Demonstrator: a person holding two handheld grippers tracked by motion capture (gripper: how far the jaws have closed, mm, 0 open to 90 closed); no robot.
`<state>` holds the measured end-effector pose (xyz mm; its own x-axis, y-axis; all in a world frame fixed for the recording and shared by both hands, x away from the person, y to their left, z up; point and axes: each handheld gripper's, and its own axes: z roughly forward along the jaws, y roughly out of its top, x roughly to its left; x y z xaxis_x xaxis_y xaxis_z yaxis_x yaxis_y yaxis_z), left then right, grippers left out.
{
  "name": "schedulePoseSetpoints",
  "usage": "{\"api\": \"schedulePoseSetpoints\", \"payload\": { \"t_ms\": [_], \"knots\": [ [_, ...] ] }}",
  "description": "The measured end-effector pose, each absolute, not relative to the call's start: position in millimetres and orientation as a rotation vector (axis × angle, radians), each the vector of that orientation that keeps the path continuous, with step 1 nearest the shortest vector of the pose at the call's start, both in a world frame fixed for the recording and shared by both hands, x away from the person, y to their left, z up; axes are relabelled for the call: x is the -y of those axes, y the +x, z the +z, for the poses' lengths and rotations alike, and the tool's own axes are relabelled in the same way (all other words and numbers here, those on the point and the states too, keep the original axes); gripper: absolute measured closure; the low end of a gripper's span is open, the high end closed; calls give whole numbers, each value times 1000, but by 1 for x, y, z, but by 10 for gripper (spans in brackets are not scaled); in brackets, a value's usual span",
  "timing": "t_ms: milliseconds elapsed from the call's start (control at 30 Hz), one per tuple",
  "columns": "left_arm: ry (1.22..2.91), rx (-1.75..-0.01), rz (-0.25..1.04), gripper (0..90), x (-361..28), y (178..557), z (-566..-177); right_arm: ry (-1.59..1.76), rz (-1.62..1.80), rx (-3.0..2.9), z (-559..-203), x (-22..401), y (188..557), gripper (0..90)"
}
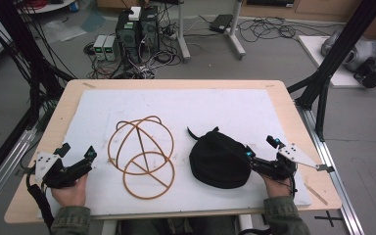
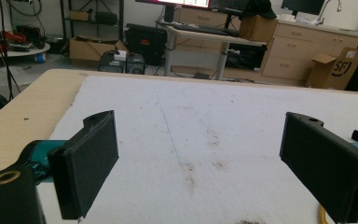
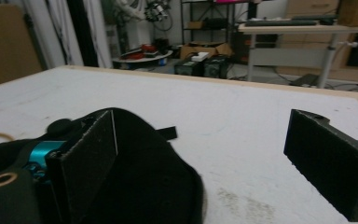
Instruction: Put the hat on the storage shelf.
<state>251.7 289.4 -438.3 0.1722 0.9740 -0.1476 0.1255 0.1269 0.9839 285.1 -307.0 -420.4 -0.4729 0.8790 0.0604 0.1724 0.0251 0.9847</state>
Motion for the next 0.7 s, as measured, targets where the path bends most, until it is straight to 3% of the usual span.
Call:
{"api": "schedulePoseSetpoints", "payload": {
  "t_ms": [400, 500, 700],
  "knots": [
    [1264, -1216, 925, 116, -290, 251, -438, 968, 1545, -1875, -421, 293, 289, 87],
    [1264, -1218, 928, 117, -290, 250, -437, 937, 1541, -1955, -421, 290, 290, 174],
    [1263, -1221, 923, 117, -291, 250, -437, 877, 1501, -2065, -422, 282, 294, 177]
  ]
}}
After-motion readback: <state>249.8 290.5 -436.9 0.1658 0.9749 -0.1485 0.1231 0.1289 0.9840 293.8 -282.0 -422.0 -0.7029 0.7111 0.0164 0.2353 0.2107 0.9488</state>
